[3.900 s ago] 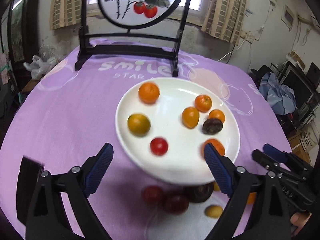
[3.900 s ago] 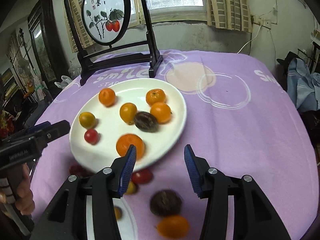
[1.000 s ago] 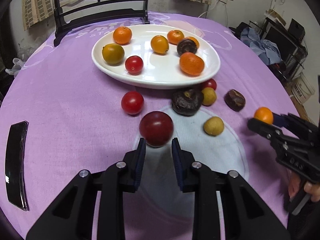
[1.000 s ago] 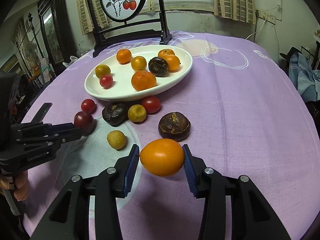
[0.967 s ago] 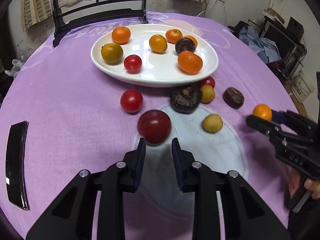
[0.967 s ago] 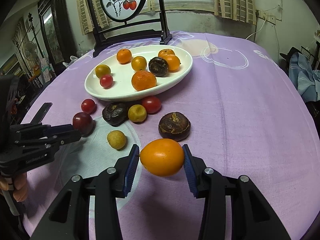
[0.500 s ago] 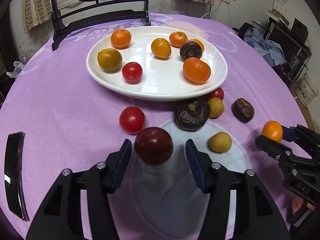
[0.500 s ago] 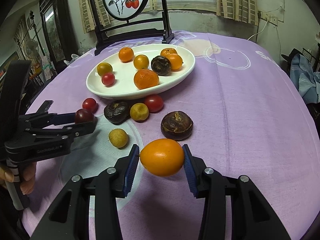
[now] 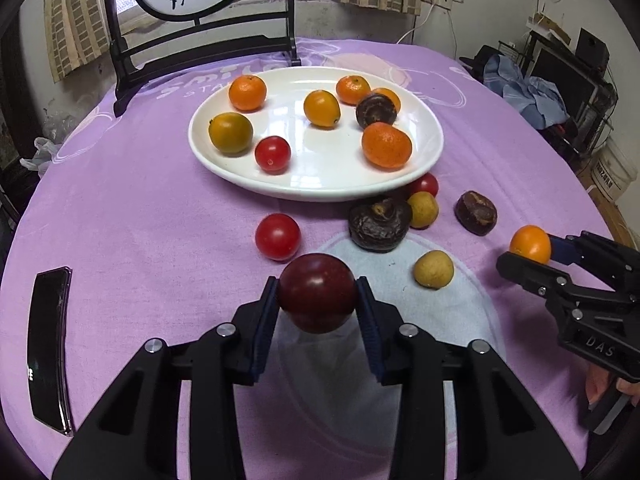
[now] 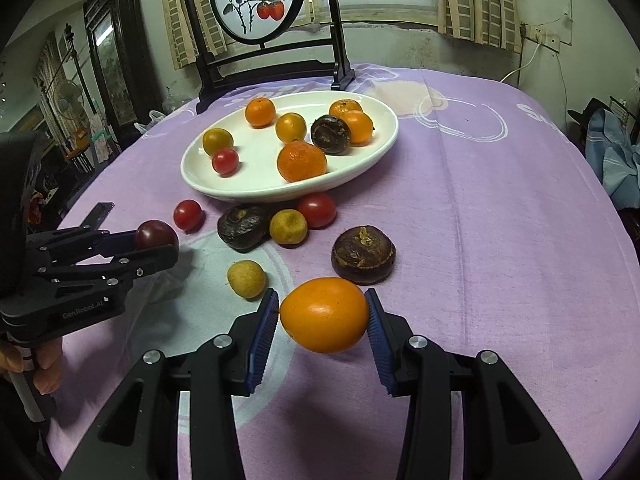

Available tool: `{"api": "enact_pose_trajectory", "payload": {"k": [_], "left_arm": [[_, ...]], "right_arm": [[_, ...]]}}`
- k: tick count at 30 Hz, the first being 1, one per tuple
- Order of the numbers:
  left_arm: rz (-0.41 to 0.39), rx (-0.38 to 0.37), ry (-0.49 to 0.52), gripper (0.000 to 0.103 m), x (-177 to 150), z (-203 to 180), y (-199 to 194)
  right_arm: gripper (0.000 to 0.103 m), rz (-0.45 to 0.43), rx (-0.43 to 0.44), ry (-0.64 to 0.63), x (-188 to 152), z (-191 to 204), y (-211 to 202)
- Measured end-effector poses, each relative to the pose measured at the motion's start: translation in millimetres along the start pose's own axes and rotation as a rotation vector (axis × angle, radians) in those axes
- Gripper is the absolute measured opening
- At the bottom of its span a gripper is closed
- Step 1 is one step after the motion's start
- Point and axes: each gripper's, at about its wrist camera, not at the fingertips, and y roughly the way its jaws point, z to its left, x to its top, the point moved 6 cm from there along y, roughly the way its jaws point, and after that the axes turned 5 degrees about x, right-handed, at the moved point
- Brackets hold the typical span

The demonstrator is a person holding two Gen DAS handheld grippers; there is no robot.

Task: Organize fruits
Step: 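Carry the plum and orange over the white plate and open both tools, then grasp a small yellow fruit with the right tool while the left tool grasps a red tomato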

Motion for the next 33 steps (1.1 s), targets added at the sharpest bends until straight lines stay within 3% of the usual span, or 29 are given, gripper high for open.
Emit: {"api": "enact_pose_trajectory", "payload": {"k": [9,12,15,21,24,27,29,31,33], "left_arm": [[-0.075,-0.055,-0.046,0.038,65,6,-7],[-0.059,-0.05,-0.086,0.038,92,14,13],[-0.041,0.004,-0.096,0.038,113,22,33],[-0.016,0.01,-0.108,0.038,131,32,61],[0.016,0.009,-0.102,0.038,138,34,77],[0.018,0.012,-0.125,0.05,139,35,78],[-0.006,0.029,-0.123,0.068,137,36,70],[-0.031,0.056,-0.092,0.071,134,32,62],[-0.045,0.08,-0.065,0.074,130,30,55]], "right_arm": [[0.044,-0.067,0.024,-0.094,60,31,-2],[0.044,-0.076,0.053,-0.099,89,39,15],[0.045,-0.065,0.044,-0.094,108,41,39],[0.045,-0.025,0.003,-0.088,125,29,83],[0.049,-0.026,0.003,-0.071,129,22,93],[0.053,-0.054,-0.009,-0.068,128,18,87],[0.053,-0.057,0.005,-0.058,124,15,81],[0.054,-0.06,0.013,-0.048,119,13,73],[0.069,-0.07,0.016,-0.036,115,10,64]]}}
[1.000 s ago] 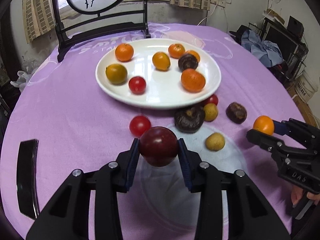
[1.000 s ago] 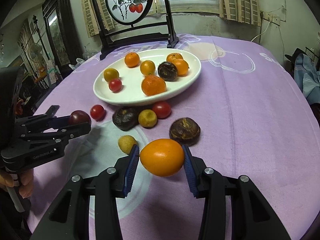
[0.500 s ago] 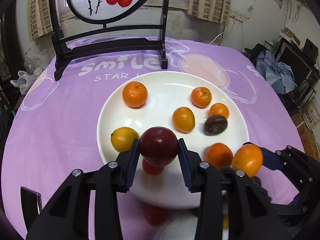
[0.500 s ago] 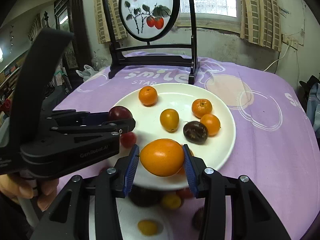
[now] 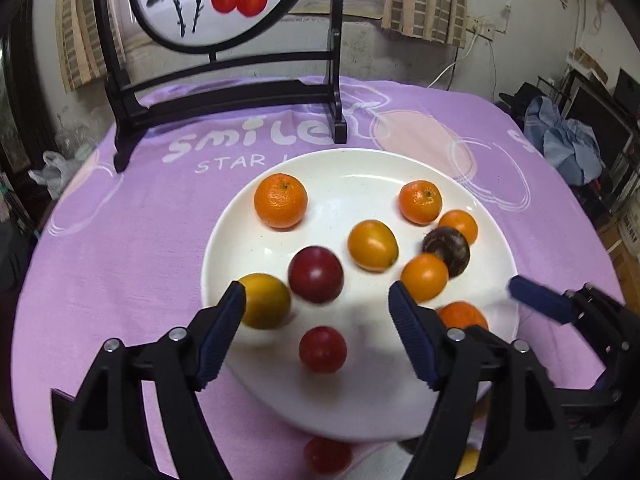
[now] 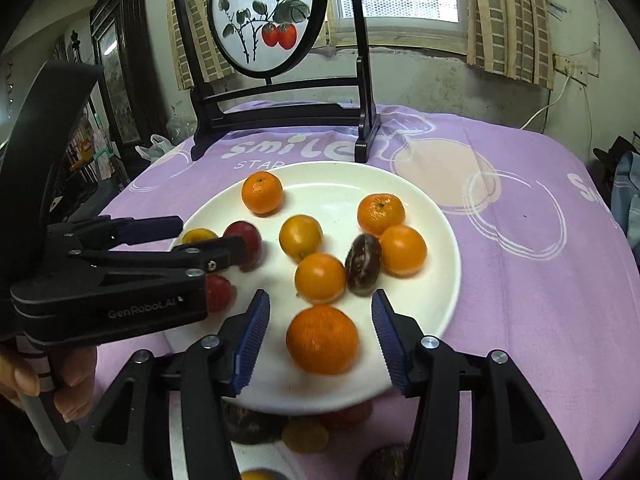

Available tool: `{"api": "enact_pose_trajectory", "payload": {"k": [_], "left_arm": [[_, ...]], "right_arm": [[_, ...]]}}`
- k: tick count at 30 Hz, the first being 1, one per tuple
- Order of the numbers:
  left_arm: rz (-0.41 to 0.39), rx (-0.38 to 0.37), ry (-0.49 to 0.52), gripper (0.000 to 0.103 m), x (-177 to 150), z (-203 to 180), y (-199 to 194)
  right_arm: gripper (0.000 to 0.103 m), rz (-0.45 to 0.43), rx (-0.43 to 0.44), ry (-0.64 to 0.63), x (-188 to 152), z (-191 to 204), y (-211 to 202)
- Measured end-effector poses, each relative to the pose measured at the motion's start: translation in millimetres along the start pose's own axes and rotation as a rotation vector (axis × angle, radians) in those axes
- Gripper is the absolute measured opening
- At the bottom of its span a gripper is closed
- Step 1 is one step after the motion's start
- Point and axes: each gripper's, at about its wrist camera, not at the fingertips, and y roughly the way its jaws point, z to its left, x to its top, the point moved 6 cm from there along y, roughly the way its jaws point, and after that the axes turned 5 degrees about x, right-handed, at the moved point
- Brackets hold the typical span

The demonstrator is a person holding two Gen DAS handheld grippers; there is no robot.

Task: Organize fruits
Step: 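Grasp a small yellow fruit with the right tool while the left tool grasps a red tomato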

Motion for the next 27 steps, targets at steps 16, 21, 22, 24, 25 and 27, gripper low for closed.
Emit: {"api": "enact_pose_trajectory", "payload": {"k": [16,21,22,24,25,27], "left_arm": [[0.03,-0.023,-0.139,0.09,-80,25,-44],[0.028,-0.003,-0.159,0.09,-93,34,-34],[0.025,-0.002,-0.15,0.09,-94,35,-34],[0.022,-0.011,-0.143,0.09,-94,36,-33],[0.024,-0.022,-0.142,0.09,-94,36,-33],[0.033,-0.045,-0.148,0.09,-95,37,-32]], "right_arm": [[0.072,0.056,-0.025,-0.114,-72,23,-50],[0.072,0.103,-0.027,-0.115,-91,30,-42],[0.072,0.112,-0.033,-0.122,-93,33,-39],[0.072,0.123,-0.048,-0.132,-96,37,-36],[0.072,0.134,-0.054,-0.127,-98,38,-34],[0.07,0.16,-0.063,-0.111,-101,40,-28]]}}
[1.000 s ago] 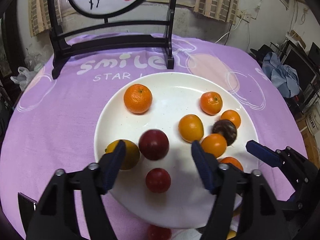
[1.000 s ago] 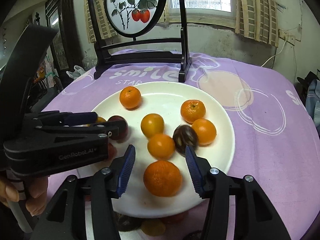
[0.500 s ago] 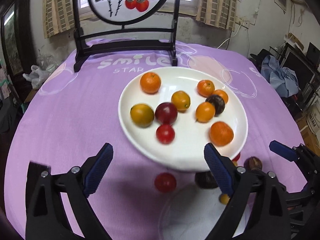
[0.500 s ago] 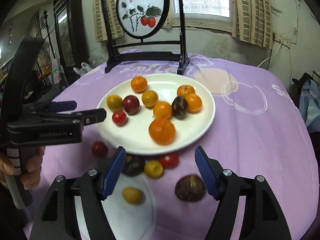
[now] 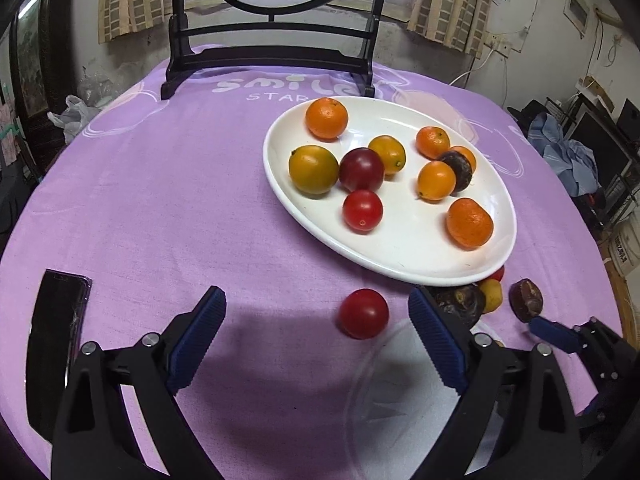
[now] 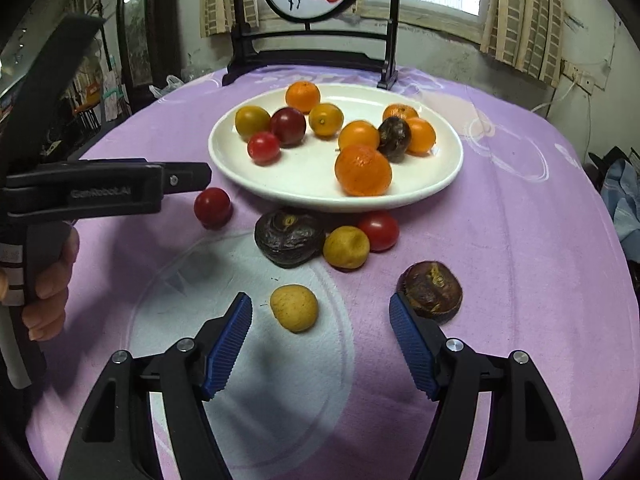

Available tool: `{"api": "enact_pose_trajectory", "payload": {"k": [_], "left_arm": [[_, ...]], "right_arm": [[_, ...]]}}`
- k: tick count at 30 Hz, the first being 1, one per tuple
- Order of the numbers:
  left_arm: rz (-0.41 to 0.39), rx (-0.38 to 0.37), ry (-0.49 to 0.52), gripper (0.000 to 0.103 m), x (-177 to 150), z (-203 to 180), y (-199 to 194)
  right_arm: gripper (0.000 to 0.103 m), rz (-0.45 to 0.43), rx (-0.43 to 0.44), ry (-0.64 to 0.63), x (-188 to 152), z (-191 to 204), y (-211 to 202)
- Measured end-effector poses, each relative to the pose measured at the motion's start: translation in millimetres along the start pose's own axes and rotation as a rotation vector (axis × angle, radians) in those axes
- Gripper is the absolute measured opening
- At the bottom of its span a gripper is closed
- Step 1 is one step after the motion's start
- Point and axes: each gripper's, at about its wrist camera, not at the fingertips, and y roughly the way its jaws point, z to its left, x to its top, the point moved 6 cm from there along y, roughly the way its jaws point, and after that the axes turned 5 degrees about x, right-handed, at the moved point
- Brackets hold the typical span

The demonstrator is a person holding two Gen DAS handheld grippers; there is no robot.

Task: Organize fruits
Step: 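Grasp a small yellow fruit with the right tool while the left tool grasps a red tomato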

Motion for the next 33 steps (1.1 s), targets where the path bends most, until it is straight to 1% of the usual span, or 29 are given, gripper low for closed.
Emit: {"api": "enact_pose_trajectory", "payload": {"k": [4,6,7,8,10,13,16,19,24,28,30,33], "left_arm": [[0.034,-0.022,-0.019,0.09,-2,2,5],[0.034,-0.021,-0.027,0.09,-3,3,5],[0.035,-0.02,-0.03,0.09,-3,4,6],[0.036,-0.021,-0.031,0.09,-3,4,6],[0.04,-0.019,-0.026,0.09,-4,3,8],[0.047,-0.013,-0.006,0.09,-7,-1,11],[0.054,-0.013,0.015,0.09,-10,-6,14],[0.055,0.005,0.04,0.09,-13,-9,17],[0.071,0.023,0.068,0.09,-17,-12,25],[0.048,0.041,0.075,0.09,-18,-12,29],[0.039,0.044,0.072,0.084,-16,-15,31],[0.016,0.077,0.111,0.066,-16,-21,34]], "right_arm": [[0.06,0.059,-0.015,0.008,-3,6,16],[0.058,0.051,-0.021,0.004,-3,7,17],[0.054,0.046,-0.018,0.006,-3,7,17],[0.04,0.037,-0.017,0.01,-3,6,16],[0.027,0.017,-0.005,0.034,-3,2,14],[0.027,0.006,0.035,0.073,-4,-4,11],[0.027,-0.013,0.029,0.071,-3,-8,3],[0.027,-0.038,0.035,0.084,0,-13,-6],[0.027,-0.039,0.025,0.104,-1,-22,-9],[0.027,-0.037,0.027,0.1,-1,-21,-10],[0.027,-0.036,0.029,0.087,-1,-19,-9],[0.027,-0.038,0.03,0.072,-1,-15,-9]]}}
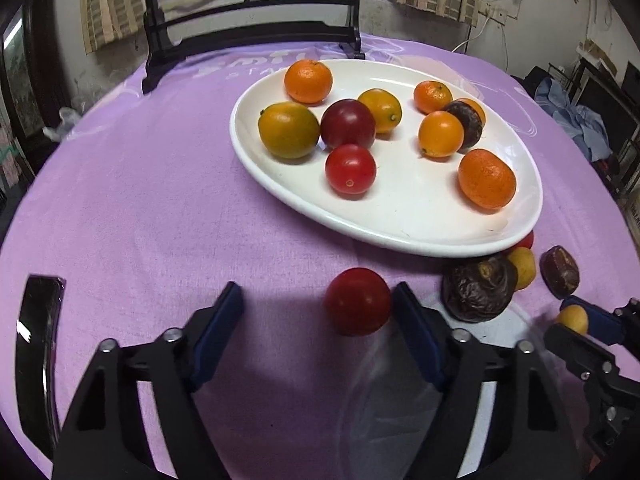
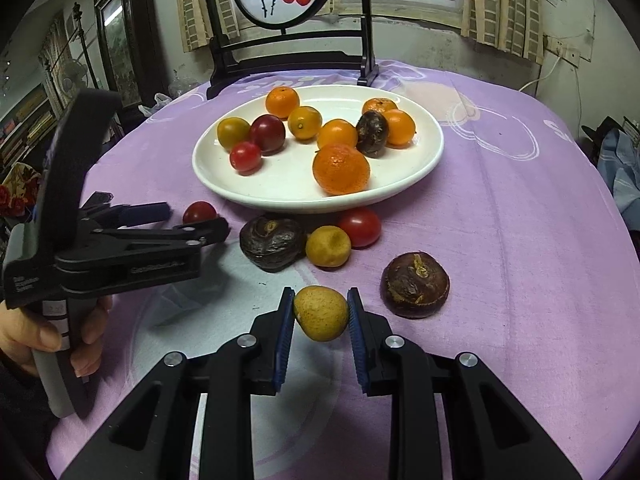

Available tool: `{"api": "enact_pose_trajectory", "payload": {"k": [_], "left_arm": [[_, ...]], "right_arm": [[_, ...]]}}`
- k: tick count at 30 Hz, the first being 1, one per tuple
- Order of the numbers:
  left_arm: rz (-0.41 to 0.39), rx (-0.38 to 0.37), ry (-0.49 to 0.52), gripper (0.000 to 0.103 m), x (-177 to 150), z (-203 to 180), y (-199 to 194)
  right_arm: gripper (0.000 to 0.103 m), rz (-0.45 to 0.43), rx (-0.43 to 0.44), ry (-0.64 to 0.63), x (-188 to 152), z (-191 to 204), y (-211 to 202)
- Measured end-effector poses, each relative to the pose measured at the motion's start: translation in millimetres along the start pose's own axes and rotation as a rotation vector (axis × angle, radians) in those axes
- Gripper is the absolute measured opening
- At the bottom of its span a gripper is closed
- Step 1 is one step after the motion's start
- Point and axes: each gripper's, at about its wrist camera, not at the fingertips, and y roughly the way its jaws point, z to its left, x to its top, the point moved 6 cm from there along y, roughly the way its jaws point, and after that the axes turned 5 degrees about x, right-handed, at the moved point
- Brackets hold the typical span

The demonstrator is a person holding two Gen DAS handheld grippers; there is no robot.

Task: Organize fruits
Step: 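Grasp a small yellow fruit with the right tool while the left tool grasps a red tomato, then lower the tomato and yellow fruit onto the white plate and open both tools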

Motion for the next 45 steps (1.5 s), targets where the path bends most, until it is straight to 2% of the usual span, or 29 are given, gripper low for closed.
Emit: {"api": "enact_pose_trajectory", "payload": {"k": [2,4,5,8,19,26,30,37,42,45], "left_arm": [[-0.018,-0.02,0.036,0.045,0,-7,-3],[-0.018,-0.042,0.046,0.033,-1,-11,-7],[-0.012,-0.044,0.052,0.031,-2,-12,-8],[0.005,-0.045,0.047,0.031,-5,-14,-11],[-0.039,-0.035,0.058,0.03,-3,-17,-29],[-0.058,-0.062,0.045,0.03,1,-14,-39],[-0.086,-0.08,0.024,0.03,10,-12,-55],[-0.116,-0.119,0.029,0.029,40,-18,-73],[-0.124,-0.128,-0.034,0.029,75,-11,-60],[-0.129,-0.081,-0.065,0.029,87,-1,-45]], "right_arm": [[0.027,0.001,-0.001,0.002,0,0,0],[0.027,0.004,-0.005,0.009,-1,-2,2],[0.027,0.006,-0.006,0.012,-1,-3,3],[0.027,0.009,-0.014,0.017,-2,-4,5],[0.027,0.013,-0.008,0.014,-4,-2,10],[0.027,-0.012,-0.003,0.008,0,2,4],[0.027,-0.047,0.025,0.015,15,4,-9],[0.027,-0.1,0.022,-0.008,63,2,-16],[0.027,-0.122,0.041,0.014,95,-5,-6],[0.027,-0.106,0.038,0.039,109,-12,8]]}}
